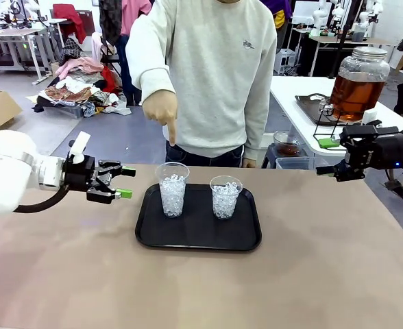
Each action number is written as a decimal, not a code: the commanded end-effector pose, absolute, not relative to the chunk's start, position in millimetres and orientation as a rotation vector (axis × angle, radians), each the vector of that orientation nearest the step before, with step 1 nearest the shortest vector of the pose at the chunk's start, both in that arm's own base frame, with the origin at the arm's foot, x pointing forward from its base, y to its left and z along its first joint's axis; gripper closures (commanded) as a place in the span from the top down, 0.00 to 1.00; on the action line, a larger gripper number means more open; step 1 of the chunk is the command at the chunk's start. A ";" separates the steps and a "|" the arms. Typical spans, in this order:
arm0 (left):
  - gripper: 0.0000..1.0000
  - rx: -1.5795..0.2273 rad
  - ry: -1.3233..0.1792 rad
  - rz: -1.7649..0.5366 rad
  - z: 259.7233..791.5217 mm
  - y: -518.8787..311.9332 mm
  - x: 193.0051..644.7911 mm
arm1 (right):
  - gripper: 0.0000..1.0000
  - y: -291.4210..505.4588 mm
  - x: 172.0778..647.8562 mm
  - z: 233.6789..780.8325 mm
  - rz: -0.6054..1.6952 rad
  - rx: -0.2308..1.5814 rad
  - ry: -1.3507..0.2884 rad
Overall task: Pour the drink into the iced cup.
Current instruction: Pick up the iced cup indicated by the human and present it to them.
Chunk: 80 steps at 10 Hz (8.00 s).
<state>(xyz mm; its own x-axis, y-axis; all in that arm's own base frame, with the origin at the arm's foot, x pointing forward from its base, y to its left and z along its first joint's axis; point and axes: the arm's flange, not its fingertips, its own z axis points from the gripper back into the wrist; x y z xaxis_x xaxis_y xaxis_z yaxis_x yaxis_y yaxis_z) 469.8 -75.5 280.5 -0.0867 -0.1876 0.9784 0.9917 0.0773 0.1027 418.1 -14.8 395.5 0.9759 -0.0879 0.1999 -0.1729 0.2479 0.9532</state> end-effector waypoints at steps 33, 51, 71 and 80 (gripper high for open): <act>1.00 -0.949 -1.069 -1.202 262.5 -118.5 503.2 | 1.00 -15.0 417.0 396.9 0.056 1.321 -0.236; 1.00 -0.985 -1.055 -1.242 245.6 -149.9 508.8 | 1.00 -15.0 417.0 396.9 0.056 1.321 -0.236; 1.00 -1.078 -1.037 -1.200 233.2 -195.6 516.4 | 1.00 -15.0 417.0 396.9 0.056 1.321 -0.236; 0.56 -1.113 -1.073 -1.203 241.1 -196.2 510.0 | 1.00 -15.0 417.0 396.9 0.056 1.321 -0.236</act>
